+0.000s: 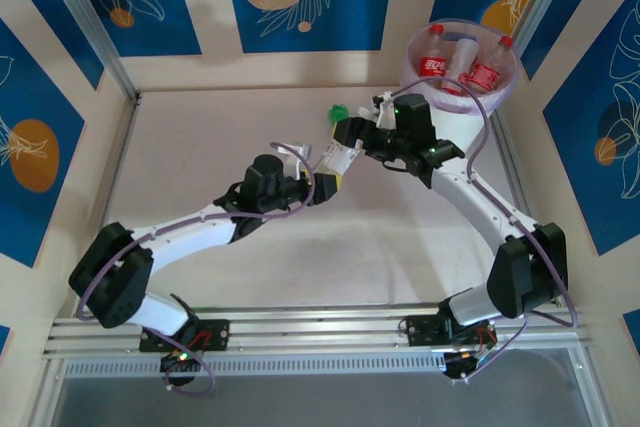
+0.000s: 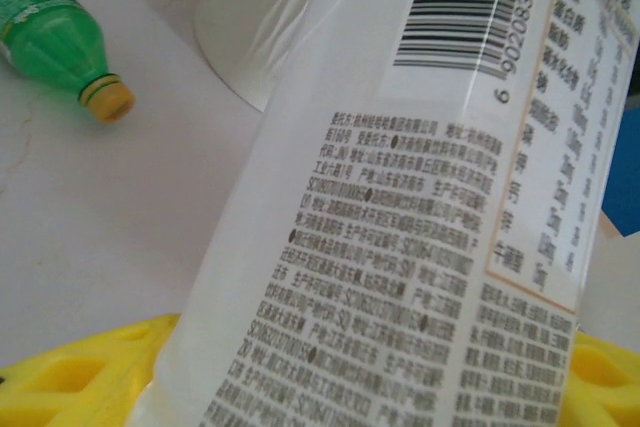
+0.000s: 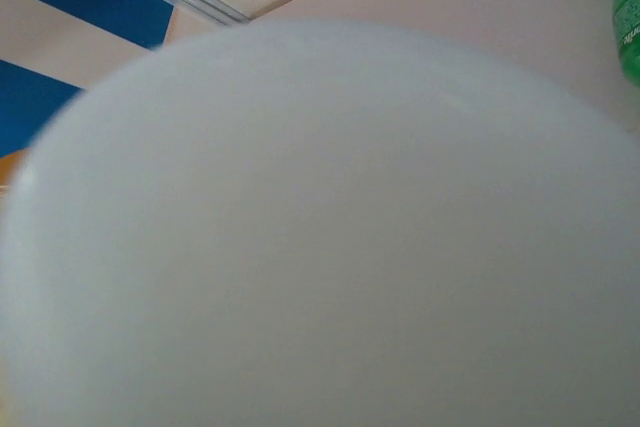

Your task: Put the plastic bottles in the bin

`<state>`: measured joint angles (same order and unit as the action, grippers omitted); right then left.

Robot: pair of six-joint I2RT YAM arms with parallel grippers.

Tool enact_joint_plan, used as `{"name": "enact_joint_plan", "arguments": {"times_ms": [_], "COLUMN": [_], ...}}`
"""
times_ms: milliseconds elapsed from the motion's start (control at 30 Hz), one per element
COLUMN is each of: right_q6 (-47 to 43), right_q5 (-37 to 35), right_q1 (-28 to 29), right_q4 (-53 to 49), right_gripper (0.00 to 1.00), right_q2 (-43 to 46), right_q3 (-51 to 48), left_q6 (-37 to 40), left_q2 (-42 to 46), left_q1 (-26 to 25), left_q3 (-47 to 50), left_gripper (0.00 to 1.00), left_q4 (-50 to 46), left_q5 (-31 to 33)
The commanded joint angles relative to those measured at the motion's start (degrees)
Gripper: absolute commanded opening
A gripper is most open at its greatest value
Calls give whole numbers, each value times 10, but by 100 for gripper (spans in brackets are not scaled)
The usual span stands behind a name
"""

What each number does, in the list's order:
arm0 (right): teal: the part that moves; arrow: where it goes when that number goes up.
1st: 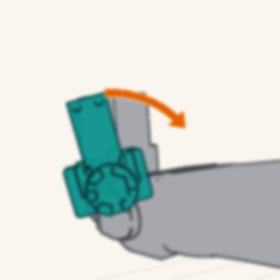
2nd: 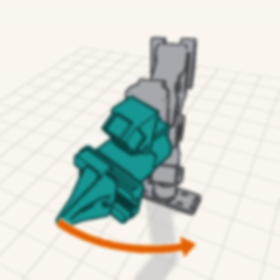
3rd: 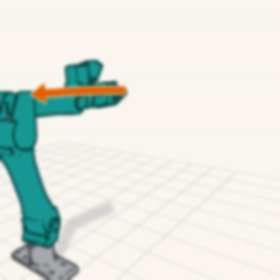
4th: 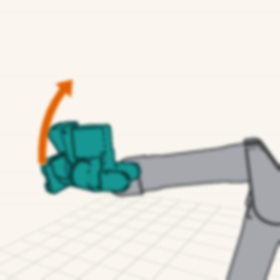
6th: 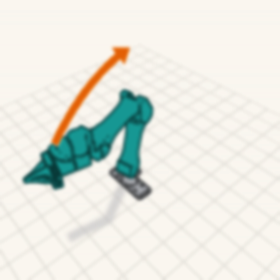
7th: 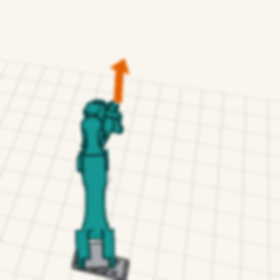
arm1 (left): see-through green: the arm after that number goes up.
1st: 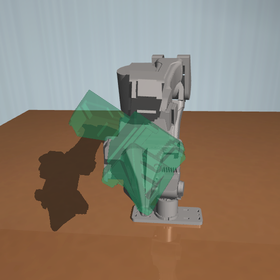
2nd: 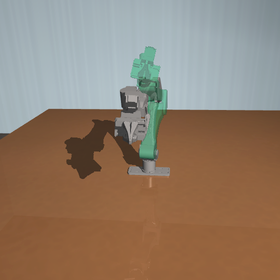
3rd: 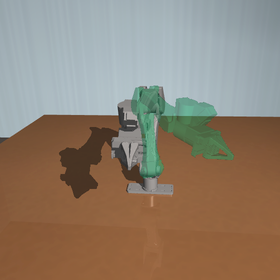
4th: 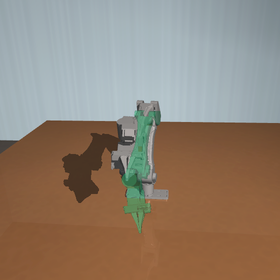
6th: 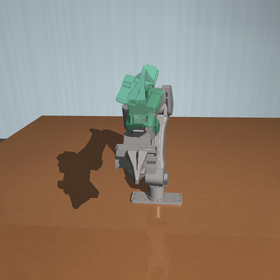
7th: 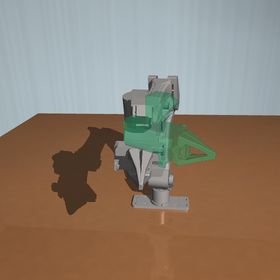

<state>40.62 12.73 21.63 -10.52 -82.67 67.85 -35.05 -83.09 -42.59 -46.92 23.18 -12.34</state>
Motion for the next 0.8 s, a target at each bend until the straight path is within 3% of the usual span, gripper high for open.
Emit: {"name": "enact_joint_plan", "arguments": {"times_ms": [0,233,333,433,567,667,767], "right_q6": [2,-10,-20,-52,-141,-222,-280], "right_q5": [14,8,3,-22,-110,-195,-233], "right_q1": [-1,-3,-3,-7,-26,-44,-75], "right_q4": [11,-9,-24,-50,-113,-96,-42], "right_gripper": [74,59,55,54,52,48,46], "right_q2": [-4,21,29,37,39,40,43], "right_q3": [20,32,48,83,167,204,231], "left_q6": [0,-3,-1,1,5,13,5], "left_q2": [-7,7,23,51,113,157,186], "left_q1": [-6,-6,-7,-6,-6,-6,-6], "left_q3": [-11,-13,-10,-3,19,43,72], "left_gripper": [61,75,100,100,100,100,100], "left_q4": [34,25,21,12,-35,-87,-108], "left_q5": [-19,-17,-8,-7,13,45,63]}}
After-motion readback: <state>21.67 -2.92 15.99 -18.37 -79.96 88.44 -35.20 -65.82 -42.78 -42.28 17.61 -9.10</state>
